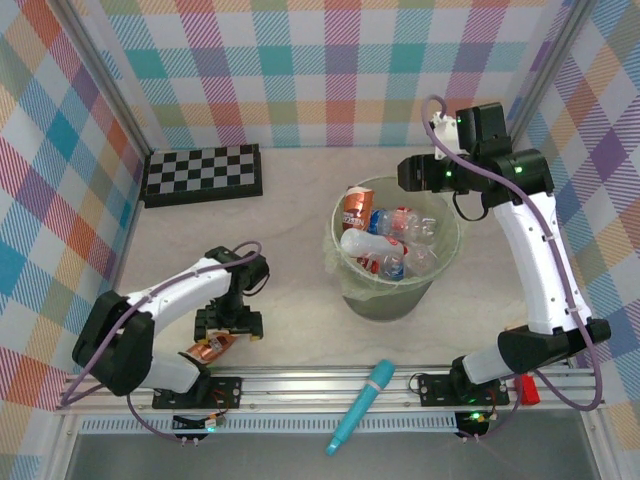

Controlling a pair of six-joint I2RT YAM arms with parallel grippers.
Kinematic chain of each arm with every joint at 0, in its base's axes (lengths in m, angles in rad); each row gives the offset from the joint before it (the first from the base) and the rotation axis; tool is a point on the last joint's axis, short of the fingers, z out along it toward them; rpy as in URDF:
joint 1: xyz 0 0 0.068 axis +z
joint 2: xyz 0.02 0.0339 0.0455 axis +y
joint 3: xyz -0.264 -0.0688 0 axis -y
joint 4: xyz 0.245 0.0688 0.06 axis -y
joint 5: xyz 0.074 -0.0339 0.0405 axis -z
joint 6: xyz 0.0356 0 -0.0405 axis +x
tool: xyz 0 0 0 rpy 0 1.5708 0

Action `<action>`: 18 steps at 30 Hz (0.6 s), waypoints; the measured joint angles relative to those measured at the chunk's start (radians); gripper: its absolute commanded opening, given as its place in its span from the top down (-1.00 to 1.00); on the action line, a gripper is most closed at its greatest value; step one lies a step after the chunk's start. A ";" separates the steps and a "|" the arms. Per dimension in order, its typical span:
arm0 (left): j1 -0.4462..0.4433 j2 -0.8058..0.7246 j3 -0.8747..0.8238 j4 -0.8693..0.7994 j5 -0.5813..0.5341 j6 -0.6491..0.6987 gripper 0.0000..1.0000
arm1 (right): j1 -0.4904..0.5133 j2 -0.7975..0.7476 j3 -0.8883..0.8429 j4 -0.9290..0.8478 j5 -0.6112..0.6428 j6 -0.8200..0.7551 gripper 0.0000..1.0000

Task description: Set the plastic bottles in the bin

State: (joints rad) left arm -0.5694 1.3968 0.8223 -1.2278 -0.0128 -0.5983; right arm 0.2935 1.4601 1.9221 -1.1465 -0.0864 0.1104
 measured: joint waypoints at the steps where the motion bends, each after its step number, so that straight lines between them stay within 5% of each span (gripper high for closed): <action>1: 0.000 0.014 0.002 -0.001 -0.010 -0.002 -1.00 | 0.000 -0.001 -0.005 0.000 0.000 0.000 -0.34; 11: -0.003 0.152 0.006 0.093 -0.076 -0.023 -0.99 | -0.028 -0.047 -0.039 0.001 0.000 -0.023 -0.35; 18: -0.005 0.230 0.049 0.130 -0.056 -0.033 -0.50 | -0.042 -0.057 -0.052 0.000 0.000 -0.026 -0.36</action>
State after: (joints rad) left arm -0.5747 1.6268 0.8711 -1.0981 -0.0685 -0.6315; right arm 0.2520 1.4033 1.8698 -1.1469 -0.0864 0.0845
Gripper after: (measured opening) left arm 0.814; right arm 0.678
